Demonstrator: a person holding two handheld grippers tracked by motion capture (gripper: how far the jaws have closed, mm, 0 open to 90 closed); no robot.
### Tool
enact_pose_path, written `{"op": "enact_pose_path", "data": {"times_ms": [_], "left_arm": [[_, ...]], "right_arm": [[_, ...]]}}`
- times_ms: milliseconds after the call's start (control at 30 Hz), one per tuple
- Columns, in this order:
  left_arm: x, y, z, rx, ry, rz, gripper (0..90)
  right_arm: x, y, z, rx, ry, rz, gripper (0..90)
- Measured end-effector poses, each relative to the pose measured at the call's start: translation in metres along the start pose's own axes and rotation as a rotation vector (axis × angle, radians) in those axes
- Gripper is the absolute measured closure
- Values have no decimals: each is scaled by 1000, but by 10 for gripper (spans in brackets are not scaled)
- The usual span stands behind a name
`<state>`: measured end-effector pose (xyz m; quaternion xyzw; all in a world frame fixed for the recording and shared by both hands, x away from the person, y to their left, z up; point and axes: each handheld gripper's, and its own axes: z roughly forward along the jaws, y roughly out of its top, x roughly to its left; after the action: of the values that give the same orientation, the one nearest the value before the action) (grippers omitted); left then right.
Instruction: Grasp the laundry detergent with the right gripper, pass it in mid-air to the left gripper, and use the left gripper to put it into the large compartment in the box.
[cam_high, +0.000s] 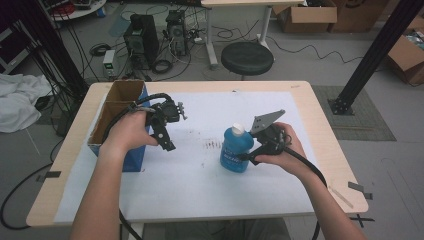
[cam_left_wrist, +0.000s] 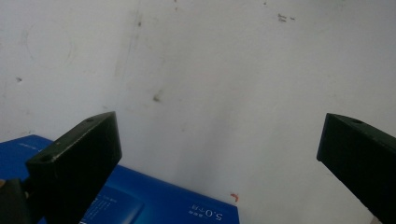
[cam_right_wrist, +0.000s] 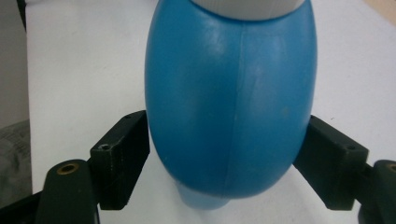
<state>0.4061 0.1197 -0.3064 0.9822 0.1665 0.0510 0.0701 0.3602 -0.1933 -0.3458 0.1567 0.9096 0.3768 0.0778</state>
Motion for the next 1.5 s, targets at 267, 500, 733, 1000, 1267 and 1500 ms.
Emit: {"op": "enact_pose_path", "data": {"times_ms": [267,500,733,1000,1267,1500], "left_arm": [[0,0,-1,-3,-1,-6,5],[1,0,0,-1,-2,-7,4],[1,0,0,-7,-2,-5,4],[1,-2,-2,-13,-1,-9,4],[0,-2,-3,-21,-4,-4,4],[-2,0,-6,-27,-5,3,4]], "right_arm": [[1,-2,6,-29,-5,3,253],[1,-4,12,-51,-20,8,284],[4,-5,18,-80,-28,-1,409],[1,-10,18,-122,-10,13,429],[0,-11,18,-134,13,-2,441],[-2,-2,16,-117,48,-40,446]]}}
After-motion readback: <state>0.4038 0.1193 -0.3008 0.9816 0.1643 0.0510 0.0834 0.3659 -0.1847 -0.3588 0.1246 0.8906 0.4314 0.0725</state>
